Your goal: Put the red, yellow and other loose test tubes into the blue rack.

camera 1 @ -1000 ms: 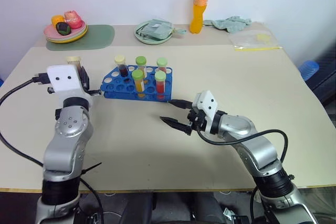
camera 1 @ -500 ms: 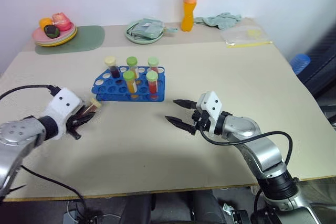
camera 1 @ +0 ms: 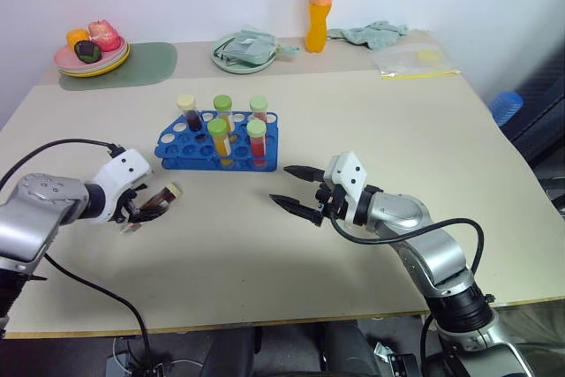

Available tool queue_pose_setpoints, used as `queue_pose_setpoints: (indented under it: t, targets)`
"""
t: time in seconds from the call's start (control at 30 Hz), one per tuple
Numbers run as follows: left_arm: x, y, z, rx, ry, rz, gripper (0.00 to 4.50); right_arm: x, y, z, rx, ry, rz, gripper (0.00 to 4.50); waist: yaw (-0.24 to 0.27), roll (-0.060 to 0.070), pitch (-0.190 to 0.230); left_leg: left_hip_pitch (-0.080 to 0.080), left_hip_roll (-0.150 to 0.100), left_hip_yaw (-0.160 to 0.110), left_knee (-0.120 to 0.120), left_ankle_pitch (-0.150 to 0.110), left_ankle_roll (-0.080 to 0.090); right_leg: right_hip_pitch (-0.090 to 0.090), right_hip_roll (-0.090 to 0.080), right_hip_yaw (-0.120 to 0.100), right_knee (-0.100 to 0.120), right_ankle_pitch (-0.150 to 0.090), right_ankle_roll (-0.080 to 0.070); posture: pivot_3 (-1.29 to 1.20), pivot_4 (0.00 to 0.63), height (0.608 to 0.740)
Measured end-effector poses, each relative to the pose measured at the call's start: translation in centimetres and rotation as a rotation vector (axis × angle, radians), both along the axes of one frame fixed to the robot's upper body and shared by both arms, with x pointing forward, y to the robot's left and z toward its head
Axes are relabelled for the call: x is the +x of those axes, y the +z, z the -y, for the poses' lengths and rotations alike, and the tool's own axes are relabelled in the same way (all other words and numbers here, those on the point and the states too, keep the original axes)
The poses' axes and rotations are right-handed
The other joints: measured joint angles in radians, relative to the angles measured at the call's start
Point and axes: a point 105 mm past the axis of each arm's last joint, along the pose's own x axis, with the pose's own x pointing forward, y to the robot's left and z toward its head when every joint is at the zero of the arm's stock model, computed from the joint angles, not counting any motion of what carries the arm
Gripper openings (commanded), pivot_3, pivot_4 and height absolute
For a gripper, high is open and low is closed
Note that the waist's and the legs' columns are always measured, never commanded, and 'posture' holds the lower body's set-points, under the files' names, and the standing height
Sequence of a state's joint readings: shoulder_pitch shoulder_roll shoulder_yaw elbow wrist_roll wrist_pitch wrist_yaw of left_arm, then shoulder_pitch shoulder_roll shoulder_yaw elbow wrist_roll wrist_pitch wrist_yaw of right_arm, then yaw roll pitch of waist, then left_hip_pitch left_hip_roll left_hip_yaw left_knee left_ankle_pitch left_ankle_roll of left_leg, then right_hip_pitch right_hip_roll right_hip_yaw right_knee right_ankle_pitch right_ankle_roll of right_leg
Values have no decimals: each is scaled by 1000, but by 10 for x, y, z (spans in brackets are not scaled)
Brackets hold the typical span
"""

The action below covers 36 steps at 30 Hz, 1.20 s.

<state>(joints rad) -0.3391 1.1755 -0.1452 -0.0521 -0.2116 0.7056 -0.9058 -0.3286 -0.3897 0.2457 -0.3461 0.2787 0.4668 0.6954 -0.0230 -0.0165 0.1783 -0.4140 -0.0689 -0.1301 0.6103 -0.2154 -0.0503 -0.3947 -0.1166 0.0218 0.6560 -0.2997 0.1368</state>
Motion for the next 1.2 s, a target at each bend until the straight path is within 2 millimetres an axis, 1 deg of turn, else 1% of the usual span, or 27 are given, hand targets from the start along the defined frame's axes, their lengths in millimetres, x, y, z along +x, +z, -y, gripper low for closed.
queue_pose_setpoints:
  t: [0.07, 0.23, 0.3, 0.4, 0.7, 0.8, 0.97, 1.0, 1.1, 1.2]
  targets:
    - [2, 1, -5, 63, 2, -31, 4467, 0, -1, 0, 0, -5, -7, 3172, 3, 0, 0, 0, 0, 1, 0, 0, 0, 0, 0, 0, 0, 0, 0, 0, 150, 740]
    - [4, -2, -6, 172, 21, -145, 4467, 0, -1, -1, 6, -8, -8, 3172, 2, 0, 0, 0, 0, 1, 1, 0, 0, 1, 0, -1, 1, 0, 0, 0, 150, 740]
    - [4, -2, -3, 151, 37, -180, 4467, 0, -1, -1, 6, -10, -8, 3172, 1, -1, 0, 0, 0, 1, 1, 0, 0, 0, 0, 0, 2, 0, 1, 0, 150, 740]
    - [13, -2, 0, 111, 64, -185, 4467, 0, -1, -1, 8, -11, -8, 3172, -1, -1, 0, 0, 0, 1, 2, 0, 0, -1, 0, 0, 4, -1, 1, 0, 150, 740]
    - [34, -4, -5, -3, 170, -260, 4467, -1, 0, -4, 14, -1, -9, 3172, 4, -1, 0, 0, -1, 0, 4, 0, 0, 0, 0, -1, 7, -1, 1, 0, 150, 740]
    - [40, -4, -7, -28, 208, -274, 3623, -1, 0, -4, 15, 0, -9, 3172, 2, -1, 0, 1, -1, 0, 4, 0, 0, 0, 0, -1, 8, -1, 1, 0, 150, 740]
    - [43, -5, -10, -41, 236, -287, 1163, -1, 0, -5, 20, -5, -9, 3172, -3, -1, 0, 1, -1, 0, 4, 0, 0, 0, 0, -1, 9, -1, 1, 0, 150, 740]
    - [43, -5, -12, -39, 242, -288, 823, -1, 0, -5, 20, -6, -9, 3172, -7, -1, 0, 1, -1, 0, 4, 0, 0, 0, 0, -1, 9, -1, 1, 0, 150, 740]
    - [40, -4, -16, -22, 235, -293, 792, -1, 0, -5, 23, -7, -9, 3172, -20, -1, 0, 1, -1, -1, 4, 1, 0, -1, 0, -1, 9, -1, 1, 0, 150, 740]
    - [29, -3, -32, 23, 235, -286, 792, -1, -1, -5, 19, -7, -10, 3172, -33, -1, 0, 1, 0, -2, 3, 1, 0, -3, 0, 0, 10, -1, 1, 0, 150, 740]
